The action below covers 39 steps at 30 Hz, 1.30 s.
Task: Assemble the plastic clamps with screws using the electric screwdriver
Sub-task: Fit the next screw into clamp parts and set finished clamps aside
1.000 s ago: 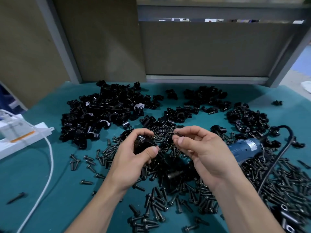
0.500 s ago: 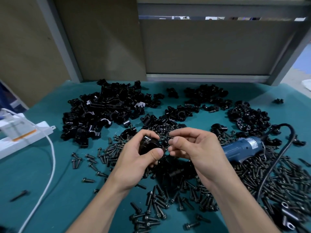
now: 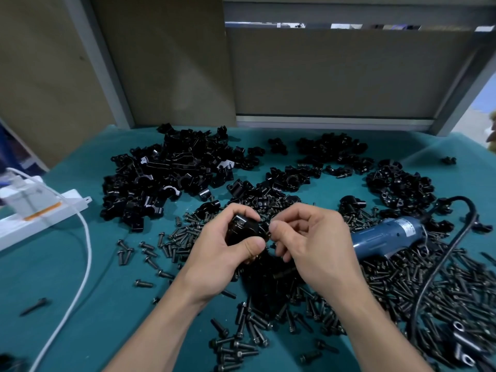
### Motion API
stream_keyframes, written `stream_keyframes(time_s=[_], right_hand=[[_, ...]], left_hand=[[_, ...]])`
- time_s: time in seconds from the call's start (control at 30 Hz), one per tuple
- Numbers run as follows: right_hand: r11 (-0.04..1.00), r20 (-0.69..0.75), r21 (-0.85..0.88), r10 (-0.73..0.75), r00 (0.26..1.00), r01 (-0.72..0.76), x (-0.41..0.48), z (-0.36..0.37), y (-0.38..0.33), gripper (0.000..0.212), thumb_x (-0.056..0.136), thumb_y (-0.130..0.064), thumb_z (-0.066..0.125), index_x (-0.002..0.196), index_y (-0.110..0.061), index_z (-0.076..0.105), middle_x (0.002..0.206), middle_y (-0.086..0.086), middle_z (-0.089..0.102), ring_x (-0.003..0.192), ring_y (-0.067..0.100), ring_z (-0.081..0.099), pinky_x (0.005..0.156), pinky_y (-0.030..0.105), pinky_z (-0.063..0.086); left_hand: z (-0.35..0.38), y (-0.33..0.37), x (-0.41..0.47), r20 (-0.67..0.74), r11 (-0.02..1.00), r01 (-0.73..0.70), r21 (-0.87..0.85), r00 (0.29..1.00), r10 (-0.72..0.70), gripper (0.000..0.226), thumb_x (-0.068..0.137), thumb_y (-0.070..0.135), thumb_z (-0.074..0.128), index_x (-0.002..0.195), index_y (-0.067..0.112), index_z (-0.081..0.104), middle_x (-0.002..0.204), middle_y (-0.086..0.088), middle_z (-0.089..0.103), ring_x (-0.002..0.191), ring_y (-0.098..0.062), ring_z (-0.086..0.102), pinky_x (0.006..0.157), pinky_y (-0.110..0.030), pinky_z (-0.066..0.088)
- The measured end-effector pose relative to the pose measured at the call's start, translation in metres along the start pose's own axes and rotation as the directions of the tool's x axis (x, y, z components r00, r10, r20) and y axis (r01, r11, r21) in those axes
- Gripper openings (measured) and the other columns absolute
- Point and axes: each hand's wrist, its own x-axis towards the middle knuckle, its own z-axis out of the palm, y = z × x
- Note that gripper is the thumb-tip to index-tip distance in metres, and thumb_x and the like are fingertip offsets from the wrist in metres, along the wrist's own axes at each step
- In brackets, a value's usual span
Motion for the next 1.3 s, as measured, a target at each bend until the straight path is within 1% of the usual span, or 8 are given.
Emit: stream_keyframes(time_s=[0.17,0.37,0.53,0.73,0.93,1.07,1.17,1.3], right_hand=[[1.000,-0.015,0.023,-0.010,1.000,0.010,0.000,-0.001,-0.001,0.019,0.092,-0.014,0.077,0.075,-0.023,0.072,0.061,0.004,0.071,0.051,0.016,0.066,0.052,0.024,0.053],[0.978,0.003,-0.208,-0.035,0.999,0.035,-0.003,0.009,0.001,0.023,0.093,-0.028,0.075,0.073,-0.029,0.066,0.057,-0.013,0.064,0.045,0.003,0.053,0.043,0.016,0.040],[0.900,-0.004,-0.418,-0.137,0.991,0.123,-0.008,0.016,0.002,0.035,0.101,-0.048,0.052,0.072,-0.028,0.051,0.071,-0.026,0.059,0.062,0.004,0.053,0.049,0.021,0.038],[0.940,0.187,-0.312,-0.079,0.979,0.135,-0.002,-0.006,-0.003,0.017,0.099,-0.026,0.063,0.083,-0.033,0.068,0.069,-0.010,0.067,0.059,0.010,0.058,0.053,0.026,0.047],[0.893,0.149,-0.435,-0.058,0.987,0.118,-0.002,0.001,0.000,0.037,0.101,-0.051,0.052,0.070,-0.032,0.058,0.057,-0.015,0.060,0.053,0.008,0.053,0.045,0.024,0.035],[0.956,0.177,-0.255,-0.098,0.979,0.142,-0.002,-0.007,-0.002,0.010,0.097,-0.030,0.067,0.089,-0.037,0.065,0.073,-0.013,0.070,0.065,0.004,0.063,0.058,0.016,0.048],[0.947,0.172,-0.283,-0.108,0.979,0.154,0.001,-0.008,-0.001,0.018,0.098,-0.025,0.066,0.083,-0.033,0.071,0.069,-0.009,0.068,0.060,0.009,0.062,0.056,0.027,0.052],[0.897,0.161,-0.409,-0.106,0.981,0.164,0.000,-0.005,0.000,0.025,0.097,-0.037,0.064,0.072,-0.031,0.064,0.058,-0.014,0.061,0.052,0.006,0.054,0.047,0.022,0.043]], left_hand=[[-0.001,0.000,-0.001,0.019,0.998,-0.001,0.055,1.000,0.000,0.030,0.082,0.025,0.080,0.108,0.034,0.067,0.084,0.009,0.068,0.077,-0.011,0.064,0.070,-0.030,0.054],[0.002,0.002,-0.003,0.019,0.989,-0.028,0.144,1.000,0.025,0.029,0.084,0.021,0.077,0.108,0.033,0.067,0.090,0.007,0.073,0.081,-0.010,0.070,0.071,-0.028,0.057],[0.003,0.004,-0.006,0.009,0.974,-0.049,0.220,0.999,0.048,0.033,0.082,0.022,0.077,0.109,0.037,0.066,0.102,0.009,0.075,0.098,-0.013,0.071,0.089,-0.041,0.057],[0.004,0.006,-0.007,0.019,0.985,-0.001,0.171,1.000,-0.003,0.033,0.088,0.010,0.080,0.104,0.036,0.067,0.088,0.007,0.074,0.077,-0.008,0.070,0.067,-0.023,0.055],[0.003,0.008,-0.006,0.012,0.976,-0.010,0.216,1.000,0.008,0.036,0.085,0.015,0.082,0.105,0.038,0.064,0.094,0.007,0.075,0.087,-0.011,0.070,0.077,-0.027,0.055],[0.002,0.009,-0.004,-0.003,0.986,-0.014,0.167,1.000,0.015,0.035,0.085,0.017,0.083,0.106,0.037,0.064,0.089,0.008,0.074,0.079,-0.008,0.070,0.070,-0.024,0.055],[0.000,0.006,-0.002,0.008,0.983,-0.010,0.181,1.000,0.009,0.035,0.084,0.020,0.084,0.105,0.039,0.064,0.084,0.012,0.072,0.076,-0.006,0.067,0.069,-0.023,0.054],[-0.002,0.007,-0.001,0.015,0.984,-0.005,0.179,1.000,0.003,0.034,0.080,0.026,0.081,0.106,0.037,0.063,0.085,0.009,0.073,0.076,-0.009,0.068,0.071,-0.027,0.055]])
